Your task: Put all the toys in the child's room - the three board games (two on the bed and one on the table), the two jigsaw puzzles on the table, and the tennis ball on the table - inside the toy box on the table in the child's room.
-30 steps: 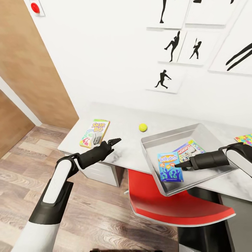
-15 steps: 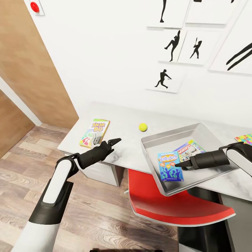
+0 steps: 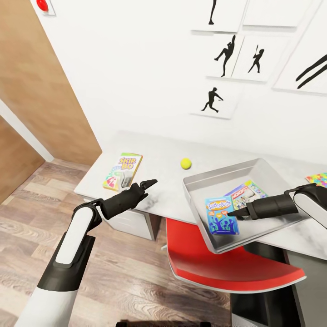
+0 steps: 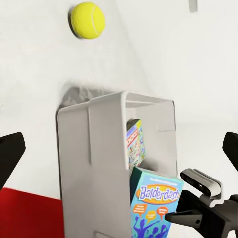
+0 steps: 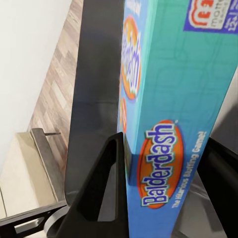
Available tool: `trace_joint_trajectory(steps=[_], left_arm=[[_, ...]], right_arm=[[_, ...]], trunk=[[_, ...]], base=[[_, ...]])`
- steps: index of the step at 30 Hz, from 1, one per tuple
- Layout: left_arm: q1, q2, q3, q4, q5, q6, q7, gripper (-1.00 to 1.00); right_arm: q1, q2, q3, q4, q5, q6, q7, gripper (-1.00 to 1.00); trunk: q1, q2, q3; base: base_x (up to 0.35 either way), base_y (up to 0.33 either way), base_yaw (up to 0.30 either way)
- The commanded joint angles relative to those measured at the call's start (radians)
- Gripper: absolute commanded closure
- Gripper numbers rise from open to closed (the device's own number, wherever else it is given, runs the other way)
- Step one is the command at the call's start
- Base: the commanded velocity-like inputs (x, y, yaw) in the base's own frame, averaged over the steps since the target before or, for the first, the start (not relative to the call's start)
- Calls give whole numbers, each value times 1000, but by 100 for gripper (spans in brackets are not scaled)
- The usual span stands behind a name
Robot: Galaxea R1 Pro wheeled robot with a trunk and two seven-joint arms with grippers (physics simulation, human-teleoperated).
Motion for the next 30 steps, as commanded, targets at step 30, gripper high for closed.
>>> trace_joint_trajectory(steps=[30], left_arm=[[-1, 0, 1, -1, 11, 3, 10, -100]], right_arm=[[-2, -2, 1, 0, 5, 1, 6, 100]], trunk=[[1, -2, -39]], base=[[0, 0, 0]])
